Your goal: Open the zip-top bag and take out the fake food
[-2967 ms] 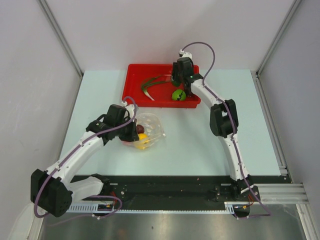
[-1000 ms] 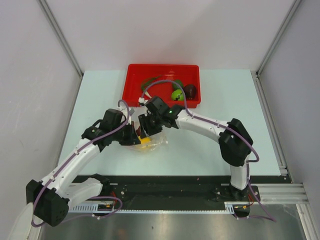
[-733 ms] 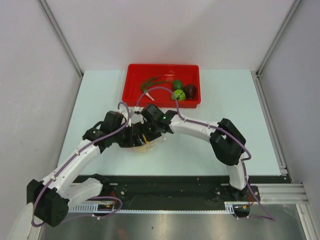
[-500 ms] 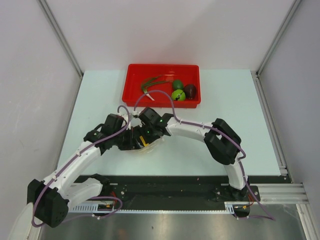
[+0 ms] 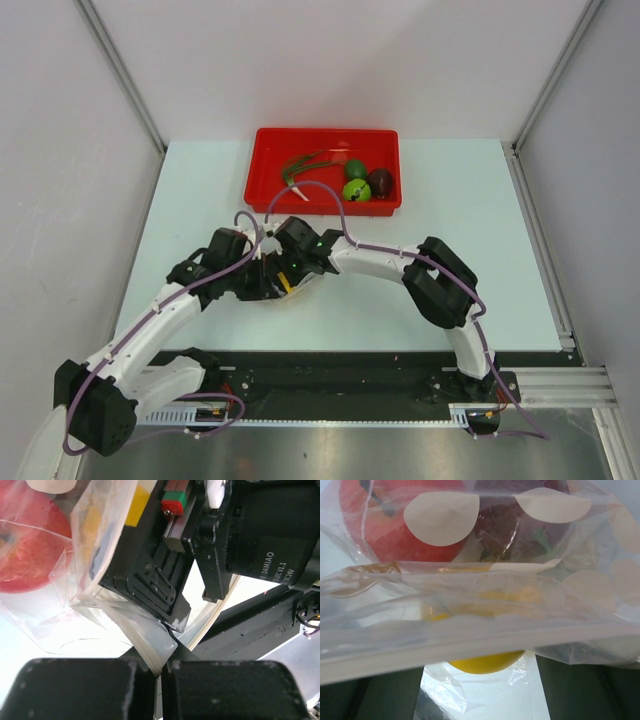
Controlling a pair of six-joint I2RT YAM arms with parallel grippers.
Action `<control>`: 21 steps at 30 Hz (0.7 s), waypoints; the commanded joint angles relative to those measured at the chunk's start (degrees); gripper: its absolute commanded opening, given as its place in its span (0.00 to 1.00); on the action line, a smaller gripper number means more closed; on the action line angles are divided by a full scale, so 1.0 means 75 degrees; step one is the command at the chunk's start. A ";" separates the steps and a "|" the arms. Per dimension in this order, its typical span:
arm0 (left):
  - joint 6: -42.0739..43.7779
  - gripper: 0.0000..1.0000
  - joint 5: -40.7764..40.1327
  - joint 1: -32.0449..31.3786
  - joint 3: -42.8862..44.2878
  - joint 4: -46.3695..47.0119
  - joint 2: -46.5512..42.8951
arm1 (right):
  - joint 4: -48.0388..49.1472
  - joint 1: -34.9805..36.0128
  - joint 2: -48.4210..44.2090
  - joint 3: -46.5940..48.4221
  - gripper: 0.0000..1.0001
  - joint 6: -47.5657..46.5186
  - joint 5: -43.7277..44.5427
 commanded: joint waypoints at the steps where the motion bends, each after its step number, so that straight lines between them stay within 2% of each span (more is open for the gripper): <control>1: -0.0167 0.00 0.0168 -0.0049 -0.0025 0.0336 -0.0199 | 0.0208 0.0045 -0.0280 0.0228 0.78 -0.0218 0.0406; 3: -0.0190 0.00 0.0191 -0.0049 -0.0060 0.0372 -0.0175 | 0.0010 0.0045 -0.0444 0.0380 0.70 -0.0288 0.0429; 4: -0.0202 0.00 0.0203 -0.0049 -0.0072 0.0430 -0.0175 | -0.0050 0.0045 -0.0503 0.0404 0.61 -0.0312 0.0441; 8: -0.0272 0.00 0.0039 -0.0049 -0.0095 0.0489 -0.0140 | -0.0483 -0.0060 -0.0866 0.0545 0.53 -0.0300 0.0476; 13: -0.0168 0.00 -0.0570 -0.0049 0.0092 0.0244 -0.0198 | -0.0648 -0.0330 -0.1673 0.0475 0.52 -0.0020 0.0173; 21: 0.0289 0.00 -0.0864 -0.0049 0.0326 0.0161 -0.0047 | -0.0719 -0.0763 -0.2541 0.0556 0.52 0.0262 -0.0775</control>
